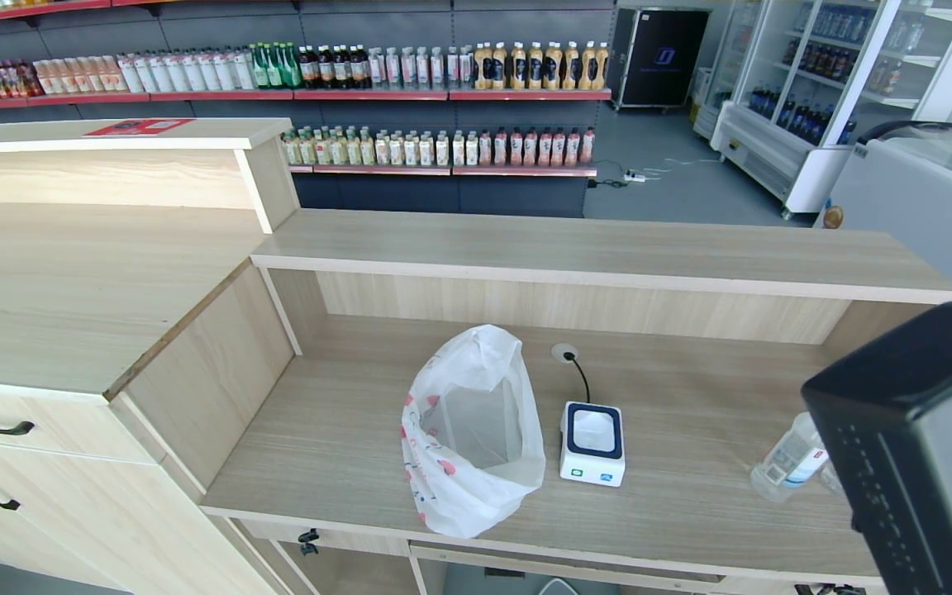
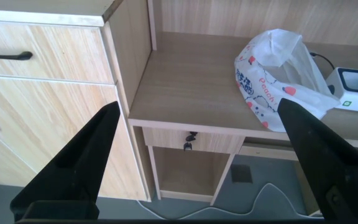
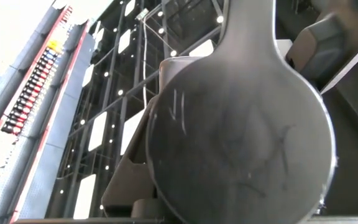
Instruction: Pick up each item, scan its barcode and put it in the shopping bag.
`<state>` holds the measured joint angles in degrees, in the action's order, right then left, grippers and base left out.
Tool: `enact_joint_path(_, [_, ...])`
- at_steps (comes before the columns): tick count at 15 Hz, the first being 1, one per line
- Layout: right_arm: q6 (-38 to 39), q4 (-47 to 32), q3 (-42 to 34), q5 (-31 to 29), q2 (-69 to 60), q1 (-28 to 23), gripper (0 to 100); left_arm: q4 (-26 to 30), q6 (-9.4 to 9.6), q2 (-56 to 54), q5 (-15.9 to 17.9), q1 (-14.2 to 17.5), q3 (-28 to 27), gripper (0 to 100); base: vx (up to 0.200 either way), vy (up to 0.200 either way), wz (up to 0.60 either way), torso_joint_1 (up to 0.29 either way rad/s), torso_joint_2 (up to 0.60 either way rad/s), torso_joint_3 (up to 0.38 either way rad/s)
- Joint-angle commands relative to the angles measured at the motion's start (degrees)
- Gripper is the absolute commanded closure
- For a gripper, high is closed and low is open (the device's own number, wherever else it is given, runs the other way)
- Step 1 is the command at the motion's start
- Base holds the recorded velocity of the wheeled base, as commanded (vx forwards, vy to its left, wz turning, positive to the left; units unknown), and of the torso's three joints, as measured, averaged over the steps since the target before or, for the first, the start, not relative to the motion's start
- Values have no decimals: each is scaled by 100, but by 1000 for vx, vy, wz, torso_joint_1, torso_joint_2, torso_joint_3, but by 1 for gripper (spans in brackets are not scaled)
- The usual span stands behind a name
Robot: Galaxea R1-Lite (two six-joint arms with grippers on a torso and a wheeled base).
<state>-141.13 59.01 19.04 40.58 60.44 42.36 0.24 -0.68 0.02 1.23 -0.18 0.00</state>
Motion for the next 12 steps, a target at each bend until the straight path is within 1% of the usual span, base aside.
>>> enact_joint_path(1, [7,5,3,2,38,-17,100,2,-2,6,0,1,0,0,0,0,0,0,0,0])
enact_joint_path(2, [130,5,47,-24,-15,-149,100,2,-2,6,-9,1,0,0,0,0,0,0,0,0])
enact_joint_path(3, [771,-39,109,-138,-182,-642,100,2,-2,6,0,1,0,0,0,0,0,0,0,0])
enact_joint_path(4, [1650,-285,109,-411,-402,-1230,100,-7,-2,6,0,1,0,0,0,0,0,0,0,0])
enact_joint_path(5, [2758,-892,100,-815,-630,-1872,100,2,-2,6,0,1,0,0,0,0,0,0,0,0])
enact_joint_path(6, [3830,-1604,82,-1088,-788,-2434,100,2,-2,6,0,1,0,0,0,0,0,0,0,0])
enact_joint_path(7, [4603,-2157,73,-1131,-841,-2821,100,2,-2,6,0,1,0,0,0,0,0,0,0,0])
enact_joint_path(9, [5403,-2650,65,-1140,-964,-3384,100,2,-2,6,0,1,0,0,0,0,0,0,0,0])
enact_joint_path(10, [6256,-2913,47,-1184,-1008,-4245,100,2,-2,6,0,1,0,0,0,0,0,0,0,0])
enact_joint_path(11, [6871,-3159,21,-1105,-990,-4623,100,2,-2,6,0,1,0,0,0,0,0,0,0,0])
enact_joint_path(12, [7609,-3546,47,-1131,-832,-5282,100,-7,-2,6,0,1,0,0,0,0,0,0,0,0])
